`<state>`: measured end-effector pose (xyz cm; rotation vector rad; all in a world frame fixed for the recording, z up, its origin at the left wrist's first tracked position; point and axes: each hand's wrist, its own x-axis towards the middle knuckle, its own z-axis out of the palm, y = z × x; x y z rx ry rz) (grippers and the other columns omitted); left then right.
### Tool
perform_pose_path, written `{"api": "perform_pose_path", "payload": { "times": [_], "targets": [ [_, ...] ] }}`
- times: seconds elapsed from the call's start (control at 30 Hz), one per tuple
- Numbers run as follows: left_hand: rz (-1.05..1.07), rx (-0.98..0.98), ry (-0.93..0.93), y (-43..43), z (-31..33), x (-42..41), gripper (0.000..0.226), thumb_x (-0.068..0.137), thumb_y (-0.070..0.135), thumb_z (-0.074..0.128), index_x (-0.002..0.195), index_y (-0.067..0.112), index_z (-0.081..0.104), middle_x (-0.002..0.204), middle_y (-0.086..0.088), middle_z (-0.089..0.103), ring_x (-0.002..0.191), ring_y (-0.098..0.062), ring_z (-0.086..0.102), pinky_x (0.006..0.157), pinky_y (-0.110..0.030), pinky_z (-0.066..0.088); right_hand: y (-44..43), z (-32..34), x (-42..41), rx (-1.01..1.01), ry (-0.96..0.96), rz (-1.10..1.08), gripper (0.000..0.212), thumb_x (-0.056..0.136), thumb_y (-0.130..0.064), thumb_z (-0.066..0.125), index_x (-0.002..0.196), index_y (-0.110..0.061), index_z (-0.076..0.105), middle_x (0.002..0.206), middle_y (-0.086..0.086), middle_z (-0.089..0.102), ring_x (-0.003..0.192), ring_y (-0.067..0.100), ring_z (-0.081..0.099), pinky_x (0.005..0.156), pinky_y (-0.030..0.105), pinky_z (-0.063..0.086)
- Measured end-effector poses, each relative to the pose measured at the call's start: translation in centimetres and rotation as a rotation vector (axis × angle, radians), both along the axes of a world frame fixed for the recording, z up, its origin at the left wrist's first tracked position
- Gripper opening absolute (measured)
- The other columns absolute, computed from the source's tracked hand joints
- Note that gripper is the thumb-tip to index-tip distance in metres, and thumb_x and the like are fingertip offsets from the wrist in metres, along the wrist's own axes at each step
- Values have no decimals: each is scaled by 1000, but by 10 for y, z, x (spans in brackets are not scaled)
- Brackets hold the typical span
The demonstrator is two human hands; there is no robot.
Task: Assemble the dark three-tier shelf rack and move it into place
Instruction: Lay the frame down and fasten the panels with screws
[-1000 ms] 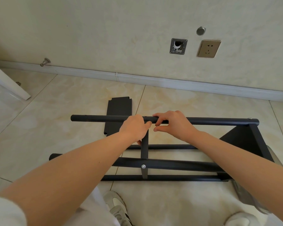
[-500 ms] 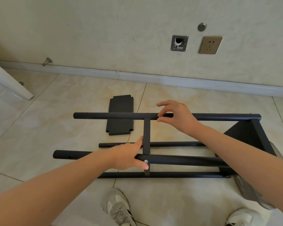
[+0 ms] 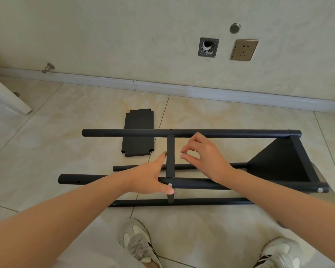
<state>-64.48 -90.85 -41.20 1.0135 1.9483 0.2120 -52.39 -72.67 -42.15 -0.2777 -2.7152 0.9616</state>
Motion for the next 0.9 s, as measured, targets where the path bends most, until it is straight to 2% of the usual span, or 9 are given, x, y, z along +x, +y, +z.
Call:
{"api": "perform_pose_path", "payload": {
  "times": [0.07, 0.13, 0.17, 0.27, 0.37, 0.47, 0.57, 0.73, 0.9],
  "targets": [
    [49, 85, 9, -4, 0, 4, 132, 79, 49, 81, 148, 46, -31, 167, 0, 17, 136, -22, 45, 112, -35, 38, -4, -5, 2, -24, -22, 21, 11, 90, -25, 70, 98, -18, 71, 95, -10, 50, 84, 6, 53, 78, 17, 45],
    [58, 192, 79, -12, 0, 9, 140, 73, 50, 86, 141, 55, -36, 166, 15, -16, 154, -20, 9, 120, -36, 19, -8, -8, 4, -67, -44, 40, 9, 90, -25, 71, 97, -20, 72, 90, -13, 54, 81, 2, 55, 77, 13, 43],
    [44, 226, 135, -16, 0, 12, 139, 72, 51, 86, 137, 59, -37, 161, 22, -27, 155, -19, -3, 121, -38, 15, -8, -9, 4, -87, -58, 49, 9, 90, -26, 71, 96, -20, 72, 88, -14, 56, 79, 0, 56, 76, 12, 44],
    [-73, 276, 348, -24, 0, 19, 121, 80, 63, 73, 134, 65, -35, 145, 33, -46, 154, -19, -17, 121, -45, 16, -5, -10, 3, -132, -134, 65, 12, 92, -26, 68, 99, -19, 73, 88, -13, 64, 79, -1, 58, 78, 13, 48],
    [-331, 313, 616, -28, -2, 19, 95, 89, 77, 42, 140, 58, -35, 151, 23, -47, 147, -15, -35, 120, -40, -2, -4, -11, 0, -166, -242, 104, 16, 95, -23, 64, 103, -15, 74, 88, -8, 69, 79, 5, 61, 75, 13, 45],
    [-407, 323, 655, -29, -3, 15, 87, 90, 79, 28, 142, 52, -35, 154, 20, -43, 143, -8, -40, 113, -26, -23, -5, -13, -1, -250, -352, 143, 17, 95, -18, 64, 106, -12, 75, 87, -5, 71, 82, 7, 66, 83, 19, 51],
    [-391, 353, 608, -29, -6, 13, 84, 91, 78, 27, 148, 49, -27, 158, 19, -36, 146, -6, -34, 116, -25, -20, -4, -14, -3, -346, -407, 147, 18, 90, -12, 69, 108, -14, 74, 93, -5, 73, 88, 6, 69, 90, 21, 53],
    [-335, 391, 553, -29, -10, 14, 85, 89, 79, 29, 151, 51, -22, 161, 23, -30, 150, -3, -25, 118, -25, -11, -3, -16, -5, -517, -444, 144, 17, 85, -5, 73, 86, -21, 68, 80, -5, 73, 82, 12, 73, 87, 29, 57],
    [-312, 397, 542, -30, -11, 14, 87, 86, 82, 29, 150, 53, -22, 161, 24, -29, 149, -1, -24, 116, -25, -11, -4, -17, -8, -624, -489, 225, 14, 87, 4, 66, 92, -5, 76, 93, 12, 74, 84, 17, 70, 85, 34, 60]
  ]
}}
